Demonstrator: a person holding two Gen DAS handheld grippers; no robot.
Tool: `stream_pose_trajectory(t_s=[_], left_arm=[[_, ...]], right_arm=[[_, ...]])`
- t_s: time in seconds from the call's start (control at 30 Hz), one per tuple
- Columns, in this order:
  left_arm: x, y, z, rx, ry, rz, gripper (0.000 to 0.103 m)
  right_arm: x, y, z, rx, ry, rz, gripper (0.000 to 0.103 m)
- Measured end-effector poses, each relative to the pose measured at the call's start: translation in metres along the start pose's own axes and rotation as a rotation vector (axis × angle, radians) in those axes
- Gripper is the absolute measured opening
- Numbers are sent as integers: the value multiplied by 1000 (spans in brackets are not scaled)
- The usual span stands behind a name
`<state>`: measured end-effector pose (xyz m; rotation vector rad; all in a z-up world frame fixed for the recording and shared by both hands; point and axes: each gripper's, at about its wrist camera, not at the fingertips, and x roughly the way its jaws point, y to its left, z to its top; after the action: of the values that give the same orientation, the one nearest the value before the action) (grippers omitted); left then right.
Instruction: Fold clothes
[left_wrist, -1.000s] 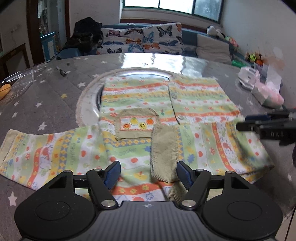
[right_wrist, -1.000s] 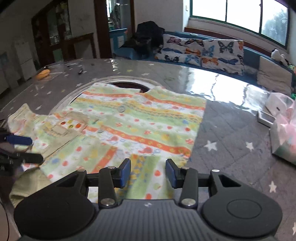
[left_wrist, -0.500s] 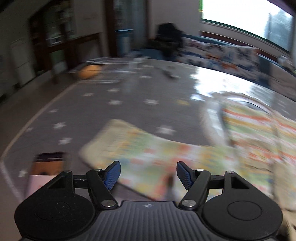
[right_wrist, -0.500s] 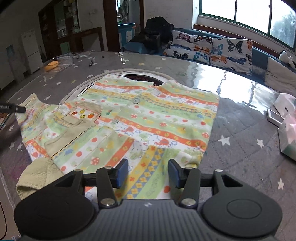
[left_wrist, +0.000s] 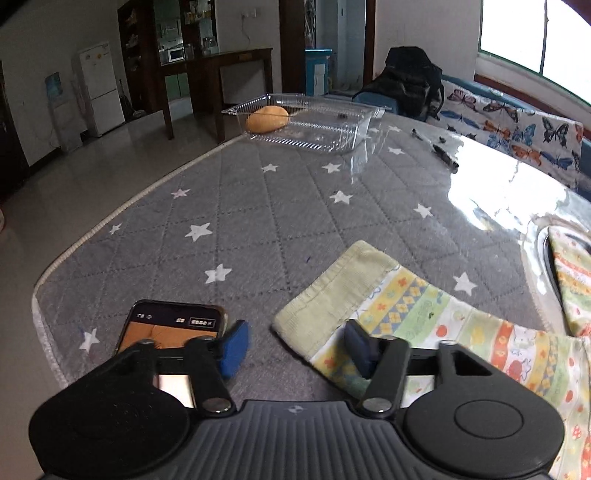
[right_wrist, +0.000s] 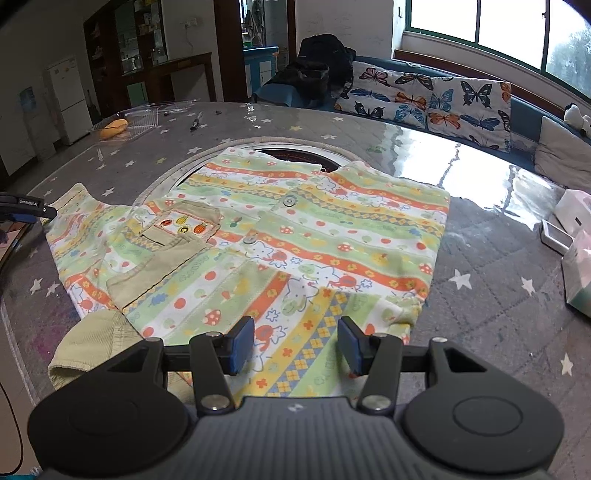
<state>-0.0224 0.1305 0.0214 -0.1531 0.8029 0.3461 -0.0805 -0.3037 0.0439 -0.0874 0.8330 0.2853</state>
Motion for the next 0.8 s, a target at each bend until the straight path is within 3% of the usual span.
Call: stream_pose_trajectory(t_s=[0.03,0.13,0.27,0.43,0.6,0.8], left_arm=[[-1,0,1,-8,1,-13,24],[-6,-5,3,-27,-12,-47,11],[-30,-20,5,-29,-57,-132,10],[-81,-59,7,19,-132,-309,9],[-122,-109,-1,92,-147,-520,9],[-145,-177,-31,214,-98,-726,9]], right_arm=[[-1,0,0,0,-1,-1,51],[-3,-2,-1,9,-8,-5,51],[-9,-5,-3,19,-19,-9,51],[-13,-11,-5,43,-28,-17,51],[-17,-14,-4,66,-48,-19,51],[-19,-15,-1,86,-61,-18,51]])
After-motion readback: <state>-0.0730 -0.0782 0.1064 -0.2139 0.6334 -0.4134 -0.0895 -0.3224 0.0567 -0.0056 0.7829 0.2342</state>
